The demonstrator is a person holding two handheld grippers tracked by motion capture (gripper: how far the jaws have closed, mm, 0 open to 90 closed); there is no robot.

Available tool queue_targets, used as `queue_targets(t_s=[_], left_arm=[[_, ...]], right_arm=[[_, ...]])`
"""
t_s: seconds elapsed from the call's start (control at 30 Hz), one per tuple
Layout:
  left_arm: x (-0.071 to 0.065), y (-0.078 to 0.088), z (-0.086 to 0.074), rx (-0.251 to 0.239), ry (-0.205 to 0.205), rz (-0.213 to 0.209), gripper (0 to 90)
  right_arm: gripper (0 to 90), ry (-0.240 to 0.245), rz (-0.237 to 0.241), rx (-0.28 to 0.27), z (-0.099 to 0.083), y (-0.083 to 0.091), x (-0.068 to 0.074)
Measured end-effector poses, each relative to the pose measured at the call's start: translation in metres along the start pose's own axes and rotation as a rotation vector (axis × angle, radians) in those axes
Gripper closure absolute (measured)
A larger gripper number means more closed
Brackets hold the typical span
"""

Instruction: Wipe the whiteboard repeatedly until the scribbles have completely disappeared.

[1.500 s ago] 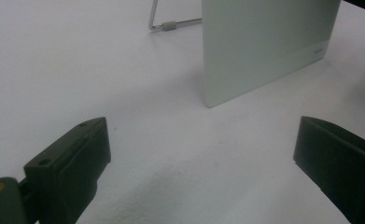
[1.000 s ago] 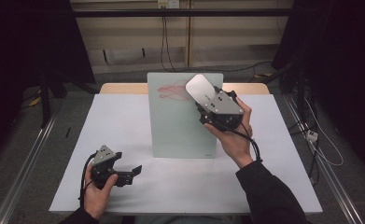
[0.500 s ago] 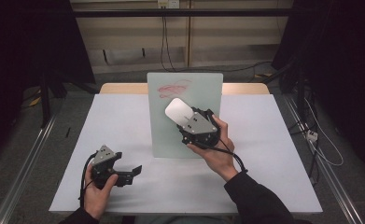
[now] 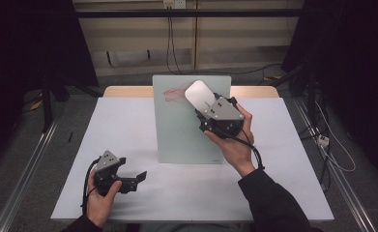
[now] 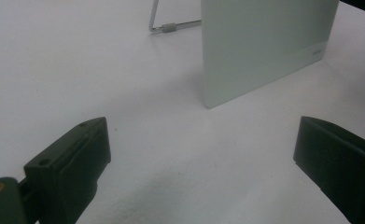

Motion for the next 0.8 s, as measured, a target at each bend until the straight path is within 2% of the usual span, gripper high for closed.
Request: queue_targets(t_s=[0.1,0.23,0.5,0.63,0.73,0.8], left_arm=[[-0.001,0.000,0.000,-0.004,0.004,0.001,3.8],[0.000,0.000,0.000,-0.006,0.010,0.002,3.8],[-0.001,0.001,0.001,-0.007,0.003,0.001,3.8],[0.000,0.001,0.000,-0.005,0.002,0.001,3.8],[-0.001,0.001,0.000,-0.004,0.002,0.000,3.8],[-0.001,0.002,0.000,-0.003,0.002,0.002,3.8]], right_arm=[[31.3,-0.006,-0.019,-0.002,0.005,-0.001,-0.005],[31.3,0.001,-0.043,-0.004,0.008,-0.005,-0.001],[31.3,0.050,0.044,0.008,0.005,-0.016,0.040],[31.3,0.058,0.085,0.014,0.002,-0.020,0.059],[31.3,0.073,0.103,0.022,0.001,-0.022,0.066],[31.3,0.069,0.109,0.023,0.001,-0.022,0.064]])
Point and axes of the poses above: each handheld gripper's, and its own axes: y roughly backward along the jaws, z roughly out of its top, x roughly to its left, the point moved 6 cm from there along -y, roughly forward along the jaws, and after that the axes turned 1 degree about y, right-handed, at the moved point
